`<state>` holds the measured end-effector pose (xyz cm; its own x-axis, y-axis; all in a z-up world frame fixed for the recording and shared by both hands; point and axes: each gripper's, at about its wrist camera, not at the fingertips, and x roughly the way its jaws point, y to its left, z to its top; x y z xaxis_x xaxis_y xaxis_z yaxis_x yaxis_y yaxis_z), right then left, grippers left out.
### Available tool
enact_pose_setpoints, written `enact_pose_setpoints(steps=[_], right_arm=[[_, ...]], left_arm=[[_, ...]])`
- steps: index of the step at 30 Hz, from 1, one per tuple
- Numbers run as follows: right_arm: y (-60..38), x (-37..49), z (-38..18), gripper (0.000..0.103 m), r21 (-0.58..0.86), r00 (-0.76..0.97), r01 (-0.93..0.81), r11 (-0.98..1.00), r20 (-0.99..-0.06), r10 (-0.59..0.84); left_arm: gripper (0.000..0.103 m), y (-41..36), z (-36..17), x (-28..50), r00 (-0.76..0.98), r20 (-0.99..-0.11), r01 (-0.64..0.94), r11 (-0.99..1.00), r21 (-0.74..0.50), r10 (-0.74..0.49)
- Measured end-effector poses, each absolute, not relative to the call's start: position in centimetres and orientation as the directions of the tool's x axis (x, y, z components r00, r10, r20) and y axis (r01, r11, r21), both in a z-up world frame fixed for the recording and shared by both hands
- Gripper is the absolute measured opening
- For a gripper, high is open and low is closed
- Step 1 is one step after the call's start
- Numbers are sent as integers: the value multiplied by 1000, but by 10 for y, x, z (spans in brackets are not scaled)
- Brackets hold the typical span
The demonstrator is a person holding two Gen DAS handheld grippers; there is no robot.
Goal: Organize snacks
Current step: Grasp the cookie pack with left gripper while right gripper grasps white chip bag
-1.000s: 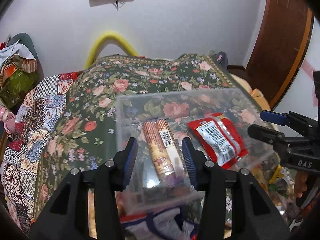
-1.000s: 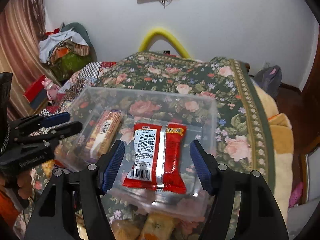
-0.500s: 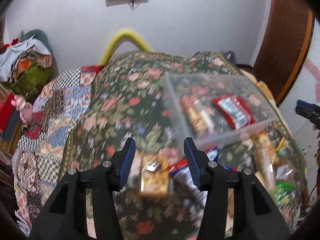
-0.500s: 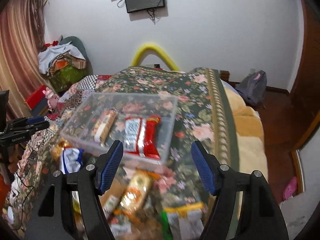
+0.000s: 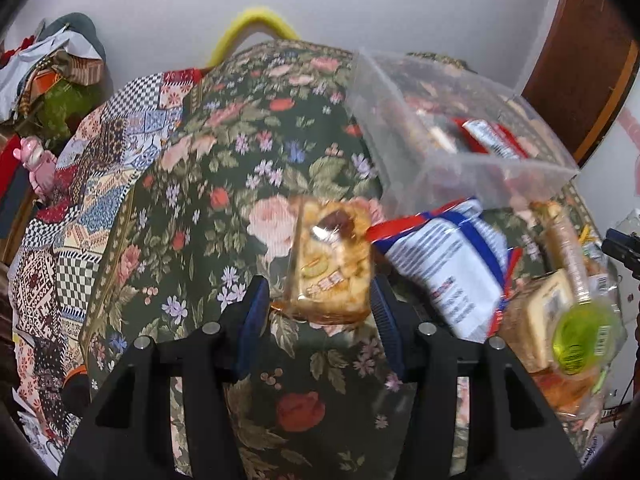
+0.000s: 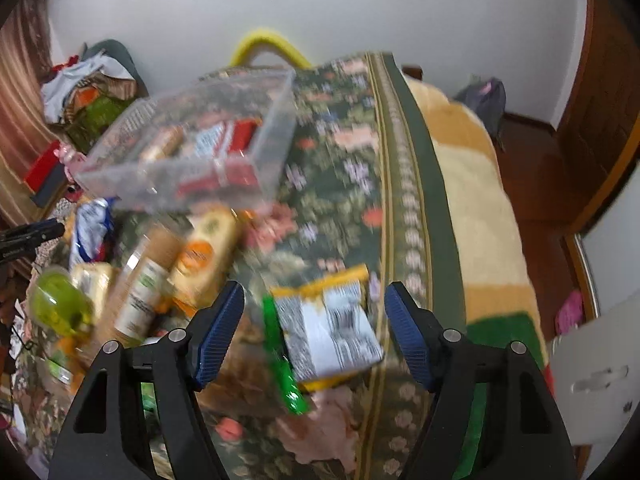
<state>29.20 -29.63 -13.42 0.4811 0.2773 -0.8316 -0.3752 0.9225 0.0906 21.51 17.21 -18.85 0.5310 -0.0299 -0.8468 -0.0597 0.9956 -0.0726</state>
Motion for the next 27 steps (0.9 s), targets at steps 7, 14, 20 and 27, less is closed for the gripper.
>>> enact_pose_setpoints(steps=[7, 14, 20, 27], right_arm=[[-310, 301, -157, 71, 91, 455, -320, 943, -858, 237], [-317, 297, -160, 70, 103, 472, -328, 939, -843, 258], [-307, 297, -165, 59, 108, 454, -372, 922, -845, 283], [-302, 292, -163, 39, 116, 444, -397, 910, -844, 301]], left_arm=[[58, 172, -196, 230, 539, -840, -57, 994, -97, -51], [58, 163, -218, 248, 509, -861, -61, 998, -36, 0], [45, 157, -218, 249, 545, -838, -62, 998, -3, 31], [44, 160, -208, 232, 570, -821, -77, 997, -8, 37]])
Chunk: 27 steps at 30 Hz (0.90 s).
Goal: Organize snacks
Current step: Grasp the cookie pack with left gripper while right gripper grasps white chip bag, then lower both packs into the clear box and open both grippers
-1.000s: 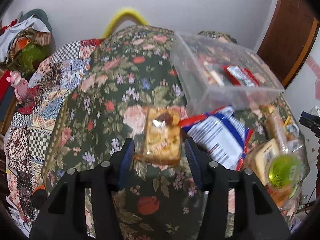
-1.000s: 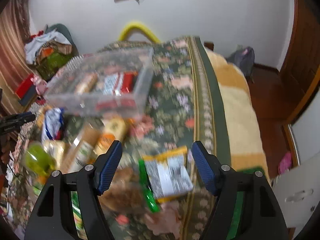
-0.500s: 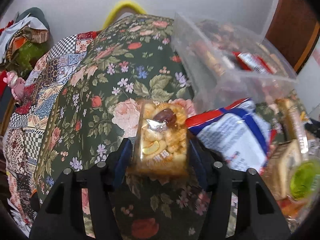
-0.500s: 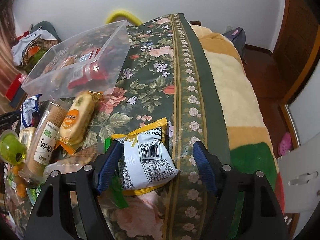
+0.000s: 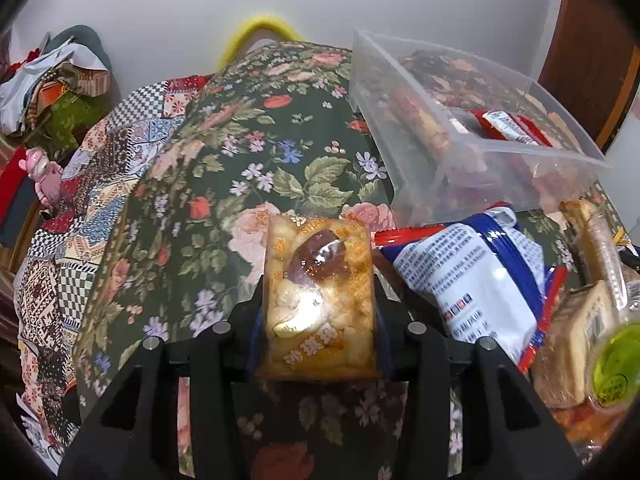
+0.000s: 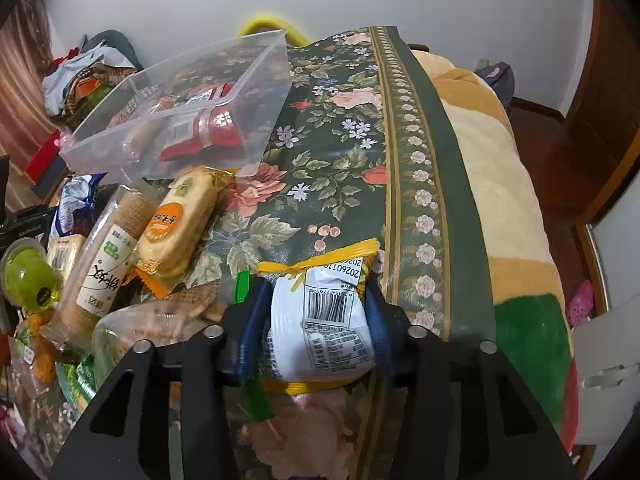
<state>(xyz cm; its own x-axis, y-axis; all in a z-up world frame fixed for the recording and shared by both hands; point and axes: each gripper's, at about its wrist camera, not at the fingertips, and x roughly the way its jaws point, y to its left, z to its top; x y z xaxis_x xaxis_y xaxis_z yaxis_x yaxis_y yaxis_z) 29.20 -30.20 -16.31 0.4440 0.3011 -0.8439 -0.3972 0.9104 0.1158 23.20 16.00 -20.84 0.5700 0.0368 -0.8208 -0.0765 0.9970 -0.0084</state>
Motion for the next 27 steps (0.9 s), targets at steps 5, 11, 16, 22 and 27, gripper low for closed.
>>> enact_pose_setpoints(steps=[5, 11, 16, 22, 27], right_arm=[[-302, 288, -148, 37, 111, 474, -401, 909, -824, 310], [-301, 290, -115, 37, 105, 542, -400, 910, -774, 327], [-298, 295, -85, 37, 124, 587, -410, 903, -722, 366], [-279, 305, -57, 37, 135, 620, -449, 883, -665, 416], [-257, 311, -44, 37, 146, 628, -493, 857, -622, 467]], left_arm=[[44, 161, -184, 219, 606, -794, -82, 997, -8, 43], [44, 155, -148, 212, 659, -752, -73, 997, -37, 20], [44, 143, -122, 210, 698, -716, -48, 998, -50, -2], [44, 128, -101, 218, 726, -687, -20, 997, -71, -34], [44, 114, -92, 231, 738, -673, 6, 997, -72, -53]])
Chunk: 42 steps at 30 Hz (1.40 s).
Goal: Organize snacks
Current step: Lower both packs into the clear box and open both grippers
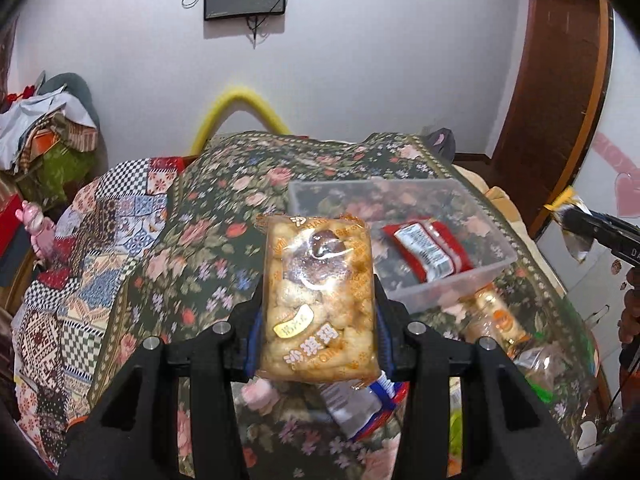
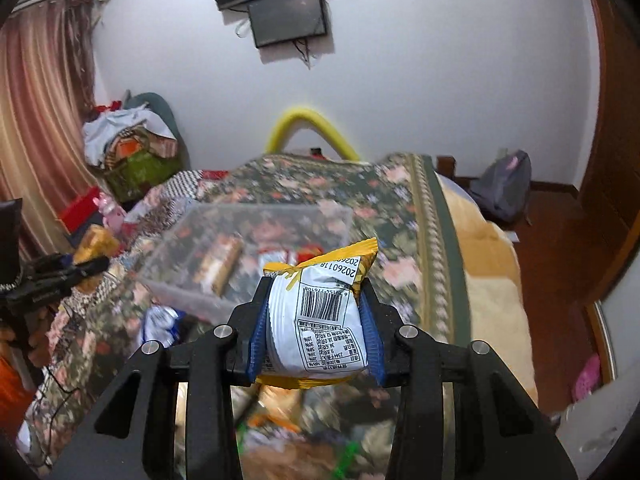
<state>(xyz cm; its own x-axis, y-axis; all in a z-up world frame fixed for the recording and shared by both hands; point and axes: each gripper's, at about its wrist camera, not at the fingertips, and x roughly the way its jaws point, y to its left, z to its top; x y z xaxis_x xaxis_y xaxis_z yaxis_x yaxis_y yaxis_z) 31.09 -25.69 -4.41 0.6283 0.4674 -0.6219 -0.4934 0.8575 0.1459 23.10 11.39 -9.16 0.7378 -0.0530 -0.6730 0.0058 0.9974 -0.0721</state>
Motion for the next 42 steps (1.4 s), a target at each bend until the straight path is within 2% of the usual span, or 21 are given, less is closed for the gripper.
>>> enact_pose_setpoints(steps=[9, 31, 37, 42], right_arm=[[-209, 334, -45, 37, 174, 586, -546, 820, -620, 522], [-128, 382, -104, 40, 211, 396, -570, 794, -777, 490], [-125, 379, -110, 43, 201, 387, -571, 796, -789, 477], [-135, 371, -93, 45, 173, 432, -578, 798, -764, 479]], left_arm=[[44, 97, -93, 264, 731, -677, 23, 994, -103, -87], [44, 93, -146, 332, 637, -765, 6, 993, -119, -96], [45, 93, -139, 327, 658, -749, 12, 995, -96, -80], [45, 99, -123, 313, 676, -732, 3, 993, -115, -87]])
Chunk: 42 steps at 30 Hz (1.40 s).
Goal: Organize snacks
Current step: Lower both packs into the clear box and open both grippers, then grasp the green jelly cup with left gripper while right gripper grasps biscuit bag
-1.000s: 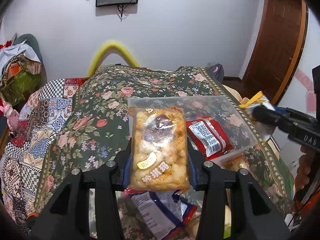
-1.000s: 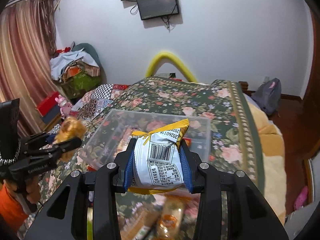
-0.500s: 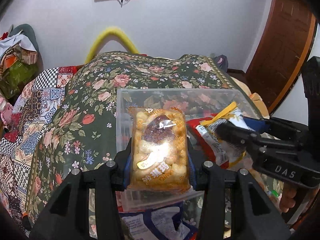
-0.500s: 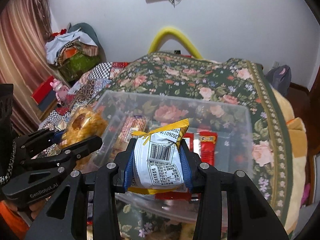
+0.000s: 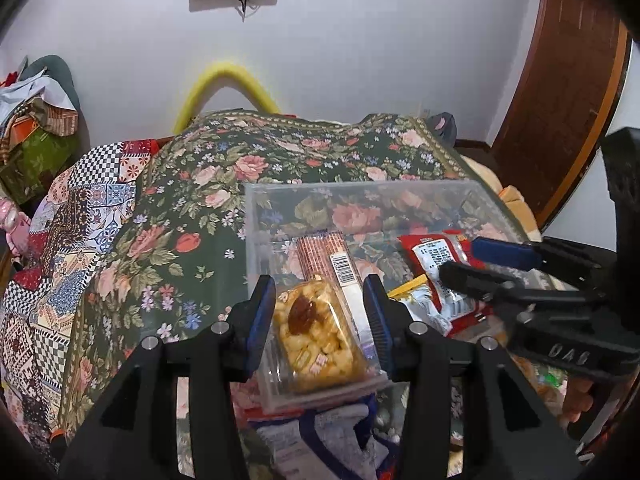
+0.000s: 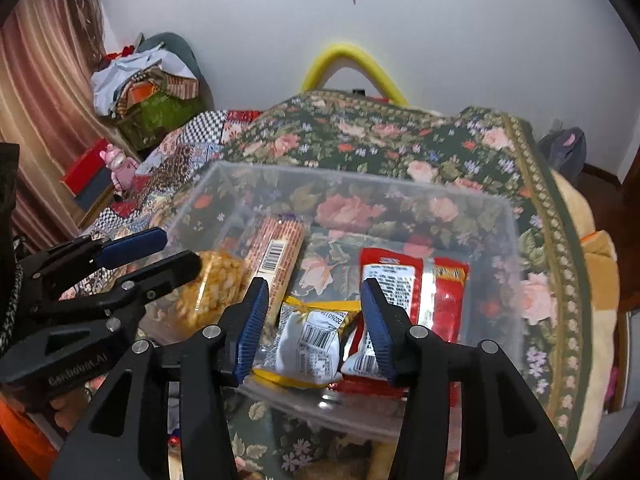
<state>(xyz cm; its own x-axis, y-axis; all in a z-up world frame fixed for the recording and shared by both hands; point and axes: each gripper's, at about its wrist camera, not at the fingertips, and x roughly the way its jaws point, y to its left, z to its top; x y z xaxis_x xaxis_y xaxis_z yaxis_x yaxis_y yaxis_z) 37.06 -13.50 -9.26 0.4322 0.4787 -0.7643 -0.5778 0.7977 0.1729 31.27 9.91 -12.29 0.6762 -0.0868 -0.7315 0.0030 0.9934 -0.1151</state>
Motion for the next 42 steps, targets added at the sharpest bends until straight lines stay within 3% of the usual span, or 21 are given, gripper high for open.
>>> enact_pose_setpoints(steps=[10, 18, 23, 30, 42], right_arm=[[-186, 328, -43, 55, 146, 530, -575, 805, -684, 502], [-227, 287, -38, 60, 110, 570, -559, 822, -669, 477], [-249, 270, -49, 63, 127, 548, -550, 825, -691, 471], [-269, 246, -75, 84, 154, 507, -535, 830, -728, 462], [-275, 234, -128, 90, 153, 480, -486, 861, -776, 409]], left_arm=[[47, 86, -85, 248, 713, -693, 43, 994, -103, -103], [55, 65, -82, 197, 695, -703, 84, 988, -131, -152], [57, 50, -92, 173, 664, -725, 93, 983, -159, -180], [57, 27, -117, 154, 605, -768, 99, 977, -189, -210], [57, -4, -156, 153, 549, -813, 112, 982, -155, -191]])
